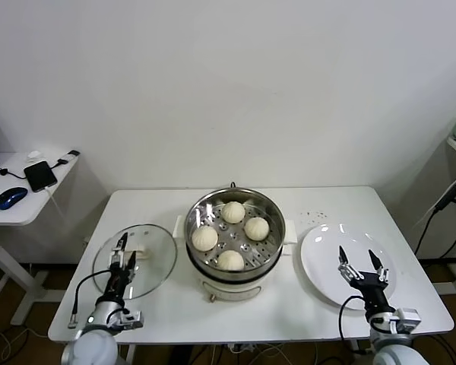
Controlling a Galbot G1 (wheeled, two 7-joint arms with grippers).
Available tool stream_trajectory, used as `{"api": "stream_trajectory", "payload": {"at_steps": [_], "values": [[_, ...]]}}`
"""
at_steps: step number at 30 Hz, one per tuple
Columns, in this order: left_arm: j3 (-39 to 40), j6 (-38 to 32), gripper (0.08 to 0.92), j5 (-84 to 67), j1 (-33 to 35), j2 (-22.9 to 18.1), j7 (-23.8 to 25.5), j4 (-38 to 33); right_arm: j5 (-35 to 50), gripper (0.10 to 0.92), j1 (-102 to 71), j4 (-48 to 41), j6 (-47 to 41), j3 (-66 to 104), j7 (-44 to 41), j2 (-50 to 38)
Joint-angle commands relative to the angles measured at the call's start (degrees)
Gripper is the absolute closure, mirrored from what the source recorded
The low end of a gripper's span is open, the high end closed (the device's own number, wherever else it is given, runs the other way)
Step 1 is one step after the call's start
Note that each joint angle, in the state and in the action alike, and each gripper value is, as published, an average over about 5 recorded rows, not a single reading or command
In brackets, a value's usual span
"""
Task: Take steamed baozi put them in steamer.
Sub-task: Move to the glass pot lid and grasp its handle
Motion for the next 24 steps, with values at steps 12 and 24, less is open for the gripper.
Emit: {"api": "stream_trajectory", "payload": {"at_steps": [12, 24], "values": [[2.01, 6.91, 0.177, 5.24, -7.26, 0.6, -0.21, 12.1, -1.07, 0.203, 1.6, -1.75, -0.77, 0.2, 0.32, 0.59], [2.01, 7.15, 0.177, 2.79, -11.87, 0.72, 0.51, 15.54, -1.13, 0.203, 2.28, -3.65, -0.39, 0.57, 0.34, 0.61]]}}
